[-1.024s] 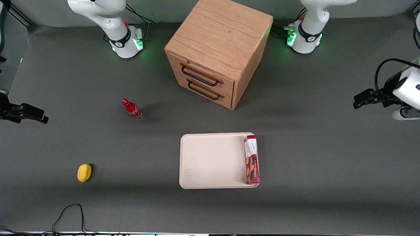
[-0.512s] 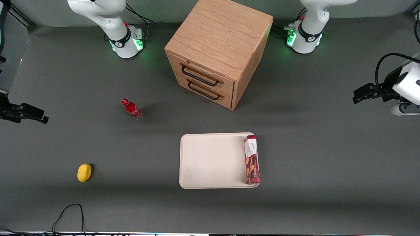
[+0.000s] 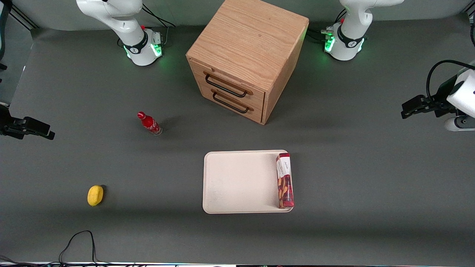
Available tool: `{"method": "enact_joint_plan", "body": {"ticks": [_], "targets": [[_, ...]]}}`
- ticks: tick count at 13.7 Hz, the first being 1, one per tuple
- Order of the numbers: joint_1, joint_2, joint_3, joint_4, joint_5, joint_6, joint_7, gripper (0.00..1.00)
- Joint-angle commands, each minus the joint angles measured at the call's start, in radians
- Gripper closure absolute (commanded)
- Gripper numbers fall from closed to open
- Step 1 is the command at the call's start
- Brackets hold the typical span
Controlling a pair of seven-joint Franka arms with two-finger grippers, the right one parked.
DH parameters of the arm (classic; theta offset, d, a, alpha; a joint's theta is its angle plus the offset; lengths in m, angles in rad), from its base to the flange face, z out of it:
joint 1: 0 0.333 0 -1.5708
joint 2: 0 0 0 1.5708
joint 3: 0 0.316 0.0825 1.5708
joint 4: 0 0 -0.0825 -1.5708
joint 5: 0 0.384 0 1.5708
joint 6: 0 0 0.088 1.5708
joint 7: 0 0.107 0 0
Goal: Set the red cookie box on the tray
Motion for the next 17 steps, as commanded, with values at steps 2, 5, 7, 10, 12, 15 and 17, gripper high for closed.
{"method": "enact_joint_plan", "body": {"ticks": [2, 5, 7, 10, 12, 15, 17], "targets": [[-0.007, -0.009, 0.008, 0.004, 0.025, -0.007, 0.038, 0.00], [-0.006, -0.007, 0.007, 0.004, 0.043, -0.014, 0.051, 0.00], [-0.004, -0.009, 0.008, 0.001, 0.043, -0.042, 0.106, 0.00], [-0.006, -0.007, 0.008, 0.004, 0.039, -0.037, 0.093, 0.00], [-0.007, -0.007, 0.007, 0.006, 0.029, -0.037, 0.059, 0.00], [-0.010, -0.007, 0.005, 0.006, 0.031, -0.037, 0.010, 0.00], [-0.012, -0.007, 0.005, 0.006, 0.031, -0.041, 0.011, 0.00]]}}
